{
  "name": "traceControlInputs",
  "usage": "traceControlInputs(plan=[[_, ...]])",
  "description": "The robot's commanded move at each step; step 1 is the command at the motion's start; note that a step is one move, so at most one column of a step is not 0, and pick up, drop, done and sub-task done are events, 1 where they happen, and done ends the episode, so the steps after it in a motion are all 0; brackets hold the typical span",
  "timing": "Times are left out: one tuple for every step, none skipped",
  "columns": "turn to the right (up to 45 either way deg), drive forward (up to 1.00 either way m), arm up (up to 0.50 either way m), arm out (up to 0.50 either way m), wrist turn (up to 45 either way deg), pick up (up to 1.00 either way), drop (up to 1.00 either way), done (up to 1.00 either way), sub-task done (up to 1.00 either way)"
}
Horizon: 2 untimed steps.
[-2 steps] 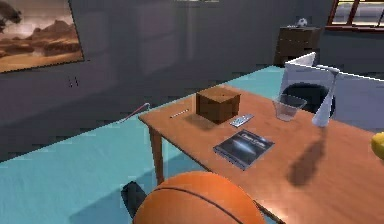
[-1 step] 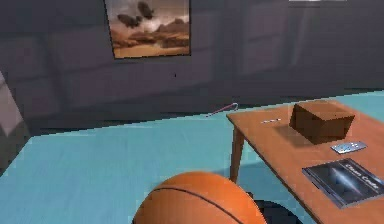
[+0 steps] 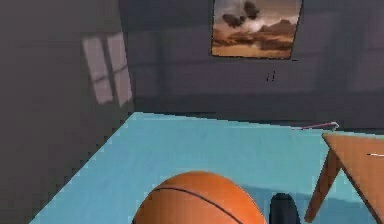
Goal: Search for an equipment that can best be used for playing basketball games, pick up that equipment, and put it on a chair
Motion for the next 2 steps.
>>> traceControlInputs(plan=[[0.0,0.3,0.0,0.0,0.0,0.0,0.0,0.0,0.0],[45.0,0.0,0.0,0.0,0.0,0.0,0.0,0.0,0.0]])
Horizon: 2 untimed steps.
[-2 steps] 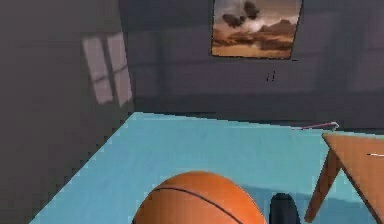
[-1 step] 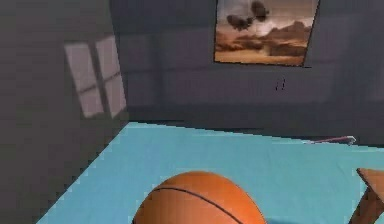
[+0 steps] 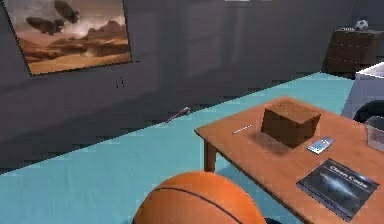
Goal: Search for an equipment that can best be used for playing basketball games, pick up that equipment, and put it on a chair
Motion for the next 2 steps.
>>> traceControlInputs(plan=[[42.0,0.0,0.0,0.0,0.0,0.0,0.0,0.0,0.0],[-45.0,0.0,0.0,0.0,0.0,0.0,0.0,0.0,0.0]])
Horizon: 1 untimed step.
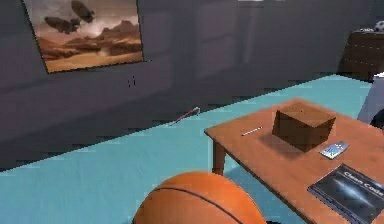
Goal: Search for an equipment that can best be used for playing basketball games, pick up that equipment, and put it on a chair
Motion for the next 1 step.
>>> traceControlInputs(plan=[[-21.0,0.0,0.0,0.0,0.0,0.0,0.0,0.0,0.0]])
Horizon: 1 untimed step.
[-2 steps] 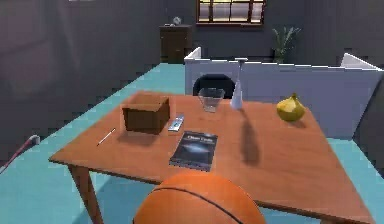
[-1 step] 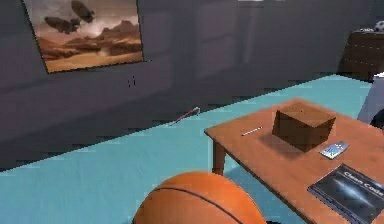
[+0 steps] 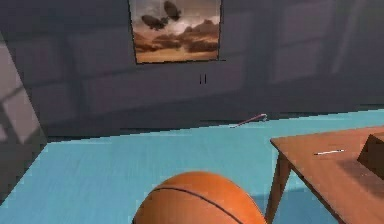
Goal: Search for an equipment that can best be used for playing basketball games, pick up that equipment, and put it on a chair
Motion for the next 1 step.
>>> traceControlInputs(plan=[[0.0,0.0,0.0,0.36,0.0,0.0,0.0,0.0,0.0]])
